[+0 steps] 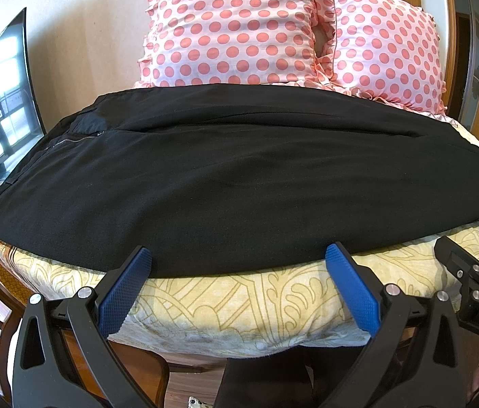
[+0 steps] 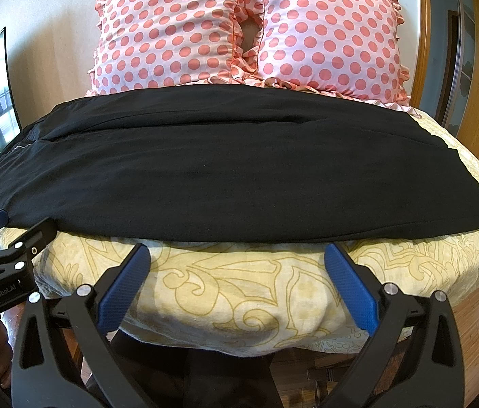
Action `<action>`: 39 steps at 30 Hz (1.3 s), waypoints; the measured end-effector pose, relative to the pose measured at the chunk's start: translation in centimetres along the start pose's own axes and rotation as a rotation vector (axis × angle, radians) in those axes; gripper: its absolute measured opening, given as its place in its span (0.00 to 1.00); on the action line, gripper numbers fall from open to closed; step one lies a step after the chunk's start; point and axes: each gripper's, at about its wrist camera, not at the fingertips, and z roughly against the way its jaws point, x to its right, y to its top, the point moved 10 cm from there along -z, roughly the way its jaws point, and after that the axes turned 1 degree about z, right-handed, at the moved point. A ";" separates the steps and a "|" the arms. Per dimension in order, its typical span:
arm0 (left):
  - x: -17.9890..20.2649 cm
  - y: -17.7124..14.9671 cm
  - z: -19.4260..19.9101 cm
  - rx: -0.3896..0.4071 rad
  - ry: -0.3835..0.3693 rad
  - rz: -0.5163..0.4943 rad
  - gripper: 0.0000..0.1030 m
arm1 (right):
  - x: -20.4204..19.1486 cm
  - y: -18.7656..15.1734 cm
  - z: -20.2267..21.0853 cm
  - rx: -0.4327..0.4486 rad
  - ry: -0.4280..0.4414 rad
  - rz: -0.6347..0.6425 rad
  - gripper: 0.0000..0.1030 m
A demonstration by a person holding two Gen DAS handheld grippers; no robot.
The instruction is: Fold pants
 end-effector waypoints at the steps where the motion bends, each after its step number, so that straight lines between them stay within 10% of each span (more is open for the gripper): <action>1: 0.0 0.0 0.0 0.000 0.000 0.000 0.99 | 0.0 0.0 0.0 0.000 0.000 0.000 0.98; 35: -0.1 -0.1 0.1 -0.009 -0.015 -0.010 0.99 | -0.1 -0.2 0.3 0.001 0.044 0.022 0.98; 39: 0.3 0.7 1.1 -0.003 -0.079 -0.035 0.99 | 4.0 3.4 3.0 0.114 0.057 -0.066 0.98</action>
